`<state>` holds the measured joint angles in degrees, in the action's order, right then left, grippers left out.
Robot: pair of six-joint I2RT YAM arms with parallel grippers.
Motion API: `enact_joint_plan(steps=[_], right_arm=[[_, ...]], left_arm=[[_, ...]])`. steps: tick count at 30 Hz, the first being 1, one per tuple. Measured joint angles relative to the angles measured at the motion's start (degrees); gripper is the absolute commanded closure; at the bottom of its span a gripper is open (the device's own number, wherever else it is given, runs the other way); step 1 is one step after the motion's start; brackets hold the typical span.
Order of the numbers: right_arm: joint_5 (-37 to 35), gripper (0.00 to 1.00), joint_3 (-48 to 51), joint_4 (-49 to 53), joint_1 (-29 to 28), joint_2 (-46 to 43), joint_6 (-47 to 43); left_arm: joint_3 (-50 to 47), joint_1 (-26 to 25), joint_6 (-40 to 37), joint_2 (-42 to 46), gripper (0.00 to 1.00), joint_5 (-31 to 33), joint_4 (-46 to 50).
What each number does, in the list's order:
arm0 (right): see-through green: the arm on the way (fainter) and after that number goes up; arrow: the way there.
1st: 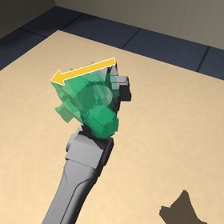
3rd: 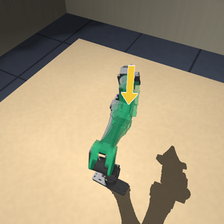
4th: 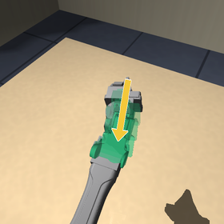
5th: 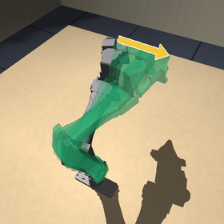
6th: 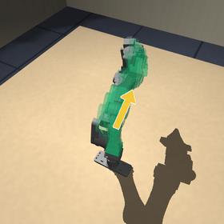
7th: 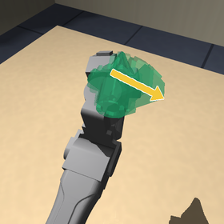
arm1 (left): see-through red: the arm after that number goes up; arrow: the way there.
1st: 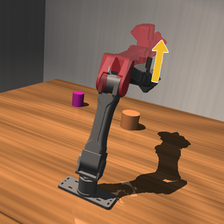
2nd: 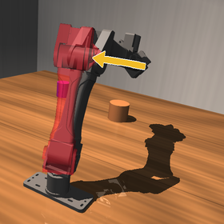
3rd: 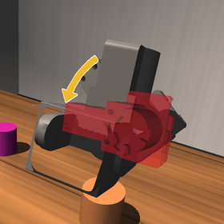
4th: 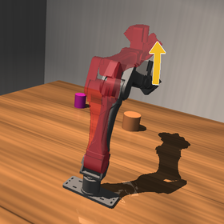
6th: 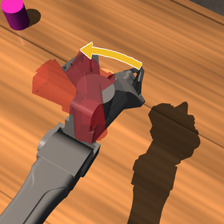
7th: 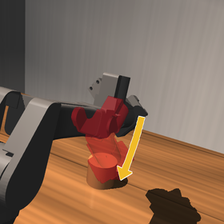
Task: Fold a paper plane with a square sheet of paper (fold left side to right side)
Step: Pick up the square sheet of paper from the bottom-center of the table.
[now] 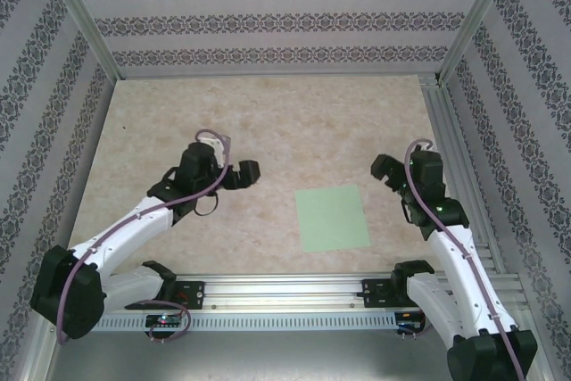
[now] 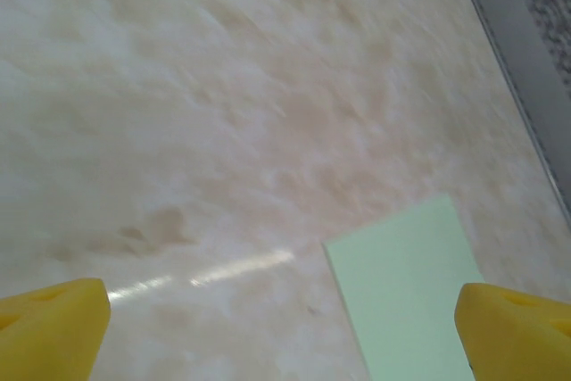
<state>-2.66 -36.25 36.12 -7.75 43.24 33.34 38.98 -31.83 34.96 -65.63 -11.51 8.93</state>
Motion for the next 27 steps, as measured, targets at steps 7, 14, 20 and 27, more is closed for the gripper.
enact_joint_plan(steps=[7, 14, 20, 27], right_arm=[[2.4, 0.02, 7.1, 8.5, -7.0, -1.9, 6.3], [2.5, 0.02, 8.2, 7.7, -14.9, 6.5, 8.9], [1.2, 0.02, 7.8, 3.8, -17.4, 14.9, 9.2], [0.0, 0.07, 4.2, -1.6, -17.3, 22.9, 8.0]], left_arm=[[2.3, -14.0, 6.4, -9.3, 0.0, -3.3, -0.3], [7.0, -22.2, 9.6, -20.0, 0.0, -5.4, -2.5], [8.1, -24.1, 12.0, -25.6, 0.0, -6.8, -4.9], [8.2, -24.2, 14.3, -28.7, 0.0, -9.3, -7.7]])
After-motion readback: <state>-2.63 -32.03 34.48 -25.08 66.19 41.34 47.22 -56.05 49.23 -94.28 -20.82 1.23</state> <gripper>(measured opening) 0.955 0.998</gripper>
